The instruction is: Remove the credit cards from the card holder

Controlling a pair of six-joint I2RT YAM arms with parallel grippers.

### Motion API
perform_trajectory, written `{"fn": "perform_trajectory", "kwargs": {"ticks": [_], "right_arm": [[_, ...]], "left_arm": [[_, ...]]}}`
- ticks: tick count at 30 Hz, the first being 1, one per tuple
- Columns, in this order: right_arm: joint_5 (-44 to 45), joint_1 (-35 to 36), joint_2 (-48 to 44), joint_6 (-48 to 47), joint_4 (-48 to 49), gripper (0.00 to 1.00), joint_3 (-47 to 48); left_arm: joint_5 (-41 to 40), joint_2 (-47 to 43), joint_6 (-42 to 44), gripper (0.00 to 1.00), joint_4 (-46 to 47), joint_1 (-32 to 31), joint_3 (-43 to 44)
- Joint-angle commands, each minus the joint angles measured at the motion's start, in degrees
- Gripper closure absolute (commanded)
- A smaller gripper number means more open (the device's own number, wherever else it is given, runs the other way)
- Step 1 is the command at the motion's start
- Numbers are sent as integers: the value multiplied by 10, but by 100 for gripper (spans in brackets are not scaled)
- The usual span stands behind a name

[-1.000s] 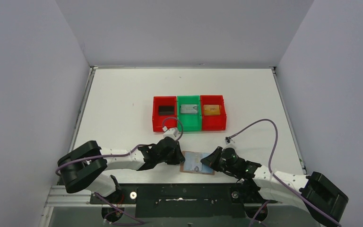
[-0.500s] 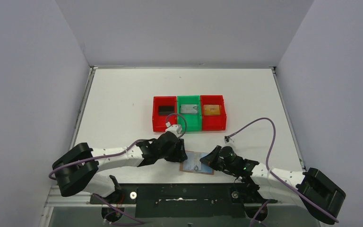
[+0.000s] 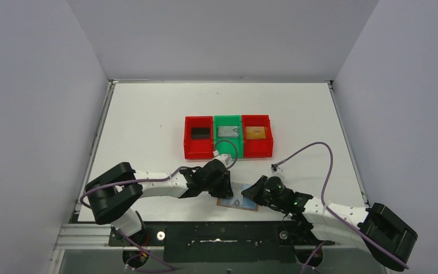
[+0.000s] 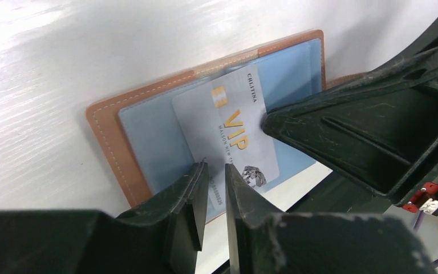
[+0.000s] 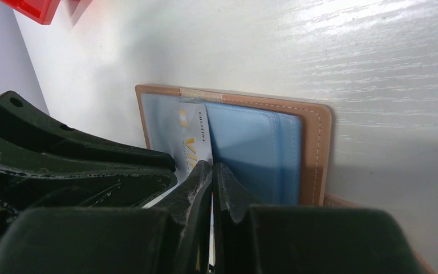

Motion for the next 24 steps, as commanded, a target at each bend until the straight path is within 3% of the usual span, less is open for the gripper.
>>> {"fn": "perform_trajectory", "kwargs": {"ticks": [1, 4, 10, 16, 24], "right_arm": [[7, -2, -10, 5, 13, 98, -10], [-4, -3, -15, 12, 29, 92, -16], [-16, -3, -17, 37, 74, 71, -48], [-30, -3, 1, 19, 113, 70, -44], [-38, -3, 64, 14, 181, 83, -34]], "left_arm": [[-37, -10, -24, 82, 2, -4, -31], [-38, -22, -30, 84, 10, -4, -53], [-47, -31, -36, 90, 18, -4, -71], [-40, -30, -39, 94, 39, -4, -86], [-43, -32, -41, 97, 37, -4, -94]]}}
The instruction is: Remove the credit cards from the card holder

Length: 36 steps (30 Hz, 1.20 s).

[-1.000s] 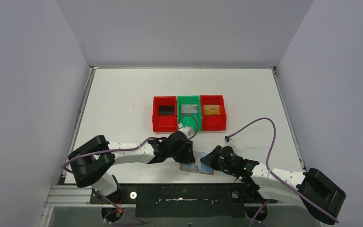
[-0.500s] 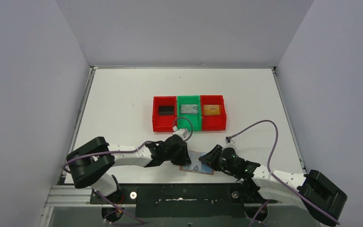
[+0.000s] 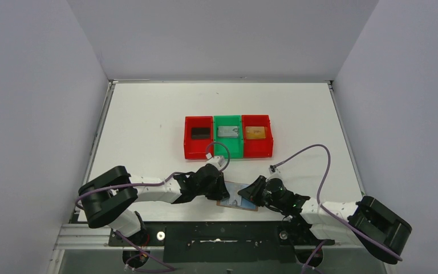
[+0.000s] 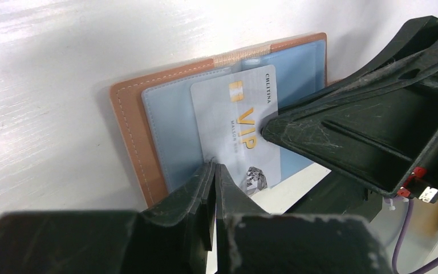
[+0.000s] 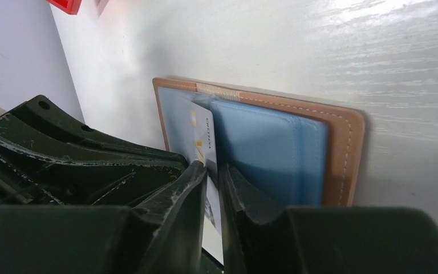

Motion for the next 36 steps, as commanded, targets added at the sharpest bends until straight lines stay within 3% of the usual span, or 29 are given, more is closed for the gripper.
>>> {"fn": "perform_trajectory", "kwargs": {"ticks": [1, 6, 13, 19, 25, 30, 36], "right_arm": [[0, -2, 22, 0, 60, 84, -3], [8, -3, -3, -8, 53, 100, 0], [74, -6, -132, -35, -192, 100, 40], [114, -11, -263, -71, -315, 100, 70], [150, -12, -333, -158, -324, 100, 114], [174, -12, -323, -235, -303, 100, 148], [168, -11, -275, -339, -237, 100, 166]], "left_arm": [[-20, 1, 6, 97, -43, -1, -19], [-21, -3, 3, 98, -43, -1, -26], [-53, -23, -5, 98, -65, 2, -28], [-70, -50, -12, 98, -76, 8, -36], [-79, -108, 14, 80, -74, 8, -24], [-123, -167, 64, 68, -157, 24, 25], [-128, -275, 88, 61, -251, 117, 12]]}}
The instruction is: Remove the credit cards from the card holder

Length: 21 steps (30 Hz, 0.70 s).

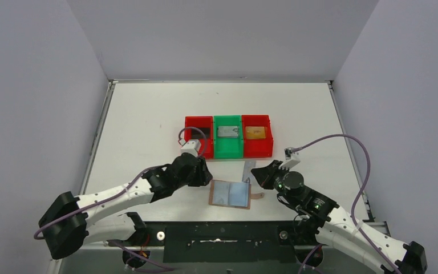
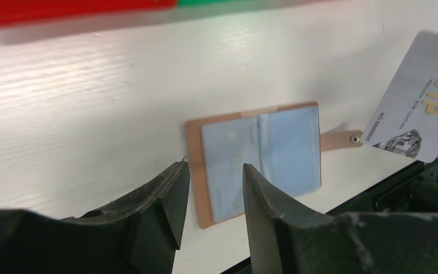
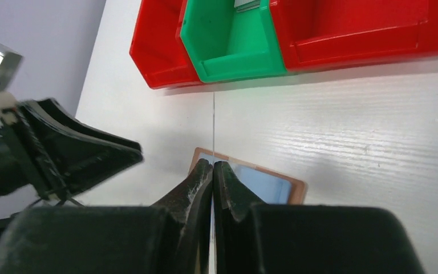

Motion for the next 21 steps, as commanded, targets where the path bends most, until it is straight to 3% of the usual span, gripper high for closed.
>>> {"fn": "perform_trajectory", "kwargs": {"ticks": [1, 6, 10, 15, 18, 21], "right_arm": [[11, -3, 38, -115, 76, 100, 32], [-5, 0, 82, -224, 113, 100, 62], [3, 1, 120, -326, 136, 100, 96], [16, 1, 203, -488, 108, 100, 184], [30, 1, 260, -582, 107, 100, 231], [26, 0, 314, -664, 118, 100, 267]], "left_arm": [[-6, -92, 33, 60, -76, 77, -1], [13, -179, 49, 45, -123, 150, -20], [4, -192, 66, 41, -160, 196, -1], [-51, -192, 103, 32, -261, 230, 116], [-90, -218, 139, 16, -246, 246, 104], [-74, -226, 147, 13, -214, 272, 77]]}}
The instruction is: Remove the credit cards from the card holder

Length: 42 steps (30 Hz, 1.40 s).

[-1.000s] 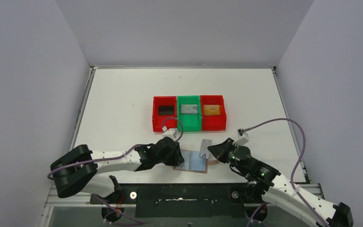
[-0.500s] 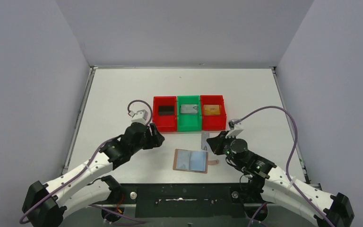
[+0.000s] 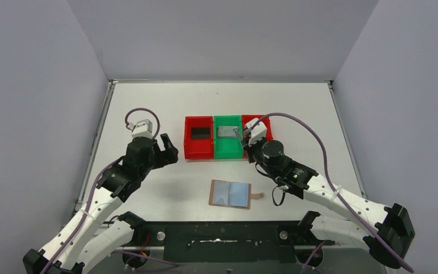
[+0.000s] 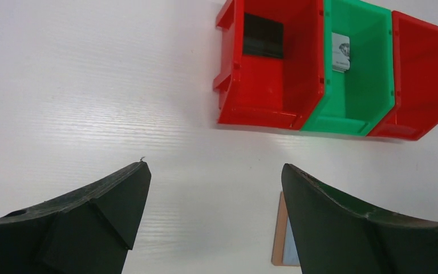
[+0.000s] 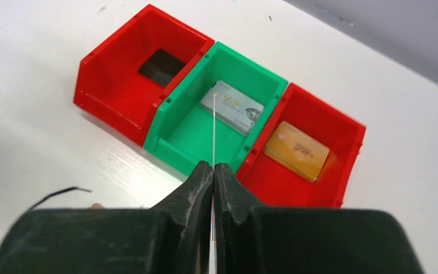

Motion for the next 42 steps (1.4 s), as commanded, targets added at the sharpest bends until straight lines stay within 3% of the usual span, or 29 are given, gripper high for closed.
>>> {"fn": "perform_trajectory", "kwargs": {"ticks": [1, 9, 24, 42], "right_arm": [[19, -2, 70, -188, 38, 100, 56], [-53, -20, 196, -331, 34, 100, 134], [-156, -66, 317, -451, 8, 100, 220], [-156, -93, 467, -580, -8, 100, 298]], "left_arm": [[-12, -8, 41, 12, 19, 34, -15], [-48, -6, 47, 11, -3, 45, -1], [-89, -42, 43, 9, -2, 46, -4], [-89, -52, 39, 9, -3, 46, -8]]}}
